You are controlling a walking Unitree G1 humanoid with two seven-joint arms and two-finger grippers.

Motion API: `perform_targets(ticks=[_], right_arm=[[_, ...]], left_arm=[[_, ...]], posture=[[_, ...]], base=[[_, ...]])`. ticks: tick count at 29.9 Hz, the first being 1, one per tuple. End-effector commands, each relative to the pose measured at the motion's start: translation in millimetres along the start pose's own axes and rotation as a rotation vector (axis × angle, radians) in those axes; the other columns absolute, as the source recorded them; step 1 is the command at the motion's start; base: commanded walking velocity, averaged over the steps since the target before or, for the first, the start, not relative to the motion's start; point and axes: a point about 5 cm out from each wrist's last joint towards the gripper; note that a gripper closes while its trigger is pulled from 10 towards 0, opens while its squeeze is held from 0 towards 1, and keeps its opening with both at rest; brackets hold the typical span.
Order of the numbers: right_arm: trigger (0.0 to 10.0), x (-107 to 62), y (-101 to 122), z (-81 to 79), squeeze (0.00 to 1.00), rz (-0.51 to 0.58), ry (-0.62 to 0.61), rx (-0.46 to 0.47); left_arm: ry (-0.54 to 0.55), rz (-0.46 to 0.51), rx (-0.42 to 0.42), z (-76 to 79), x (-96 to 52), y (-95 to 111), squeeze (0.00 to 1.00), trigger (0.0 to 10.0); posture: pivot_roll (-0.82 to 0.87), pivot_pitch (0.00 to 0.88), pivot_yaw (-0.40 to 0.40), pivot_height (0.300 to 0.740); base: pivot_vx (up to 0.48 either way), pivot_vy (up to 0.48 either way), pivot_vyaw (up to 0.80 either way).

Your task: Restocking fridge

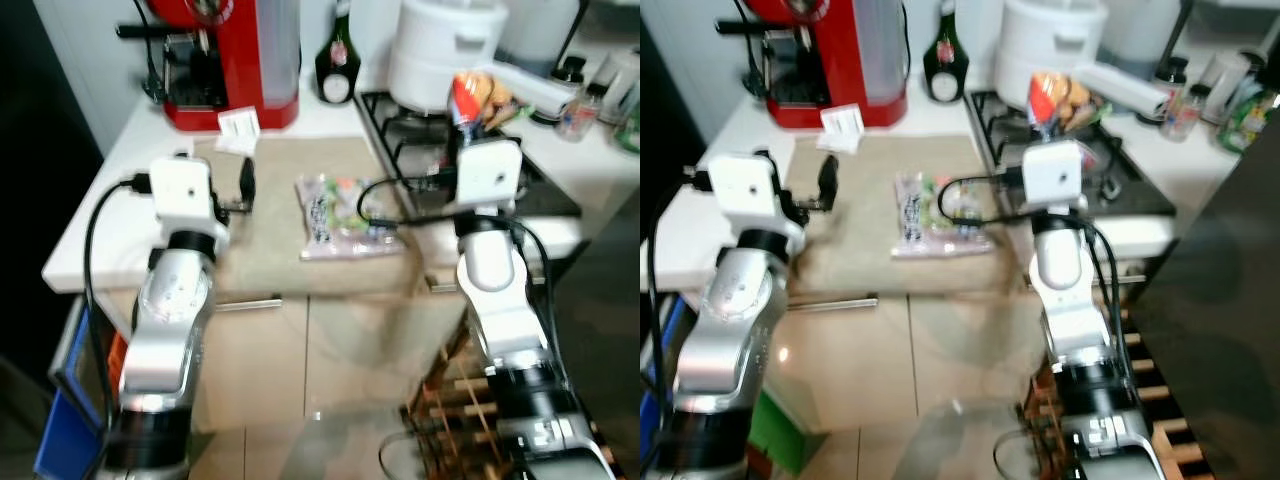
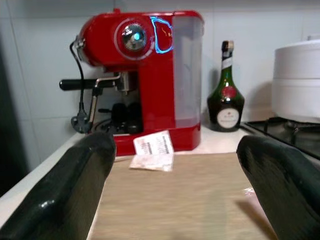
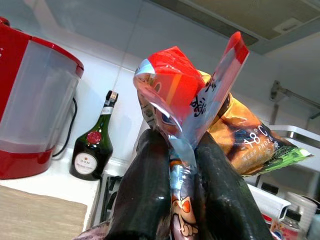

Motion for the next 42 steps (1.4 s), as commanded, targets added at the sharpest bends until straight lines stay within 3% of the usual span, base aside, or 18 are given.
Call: perform_targets(ticks=[1,11,16,28,42], right_arm=[[0.0,3.0,0.5,7.7,0.0,0.017,-0.021,-0.003],[0.0,2.0,-3.2,2.6,0.0,0.002,0.019,0.021],[0.0,1.4,-7.5,-7.7,0.0,-0.048,0.076,0.09],[0.0,-2.6,-12.3,-14.6,0.0,-0.079,0.131,0.119],[0.0,-7.2,-15.2,-17.2,0.0,-0.1,0.162,0.138]], left_arm=[[-0.014,0.005,-0.028,6.9,1.1,-0.2,0.0,10.0],[-0.007,0.014,-0.037,7.4,1.1,1.8,0.0,10.0],[0.002,0.011,-0.01,6.4,1.0,1.3,0.0,10.0],[0.005,0.01,-0.012,7.6,-0.5,1.1,0.0,10.0],[0.016,0.006,-0.029,9.4,-4.1,1.1,0.0,10.0]], posture=[[-0.09,0.0,0.01,0.74],[-0.09,0.0,0.008,0.74],[-0.09,0.0,0.006,0.74],[-0.09,0.0,0.003,0.74],[-0.1,0.0,-0.003,0.74]], base=[[-0.24,-0.307,0.0],[-0.257,-0.312,0.0],[0.0,0.0,0.0],[0.0,0.0,0.0],[-0.293,0.0,0.0]])
Point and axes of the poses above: a point about 5 cm out from each wrist's last joint towards the gripper, its own x axis pointing out of the wrist towards the gripper, its own y axis along the axis of the wrist's last joint, z = x × y, and after that the axes turned 10 degrees about -x, right-handed
